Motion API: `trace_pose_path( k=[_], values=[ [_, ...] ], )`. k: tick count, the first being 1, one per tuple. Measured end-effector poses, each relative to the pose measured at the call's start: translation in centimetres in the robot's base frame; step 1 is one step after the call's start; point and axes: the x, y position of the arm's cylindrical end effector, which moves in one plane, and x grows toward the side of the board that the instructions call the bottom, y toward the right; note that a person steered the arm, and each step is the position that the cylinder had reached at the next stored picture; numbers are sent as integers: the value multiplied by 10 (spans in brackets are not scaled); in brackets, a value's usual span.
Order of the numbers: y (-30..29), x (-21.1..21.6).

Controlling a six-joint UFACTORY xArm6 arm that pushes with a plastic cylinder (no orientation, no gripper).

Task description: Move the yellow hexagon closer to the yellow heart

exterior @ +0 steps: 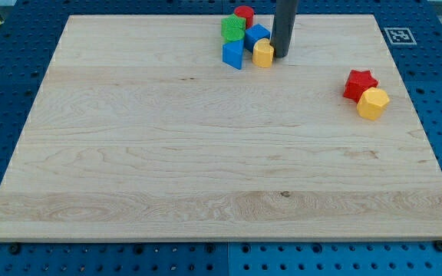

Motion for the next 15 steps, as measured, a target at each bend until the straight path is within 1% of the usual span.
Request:
trace_pose_path(
  k=[1, 2, 4, 5, 6, 7, 8, 9, 10, 11, 13, 14, 15],
  values=[
    [-3, 0],
    [8, 0],
    [109, -11],
    [170, 5],
    [222, 53],
    [225, 112],
    [225, 112],
    [200, 116],
    [154, 120],
    [130, 120],
    [119, 121],
    [132, 137],
    [137, 145]
  ],
)
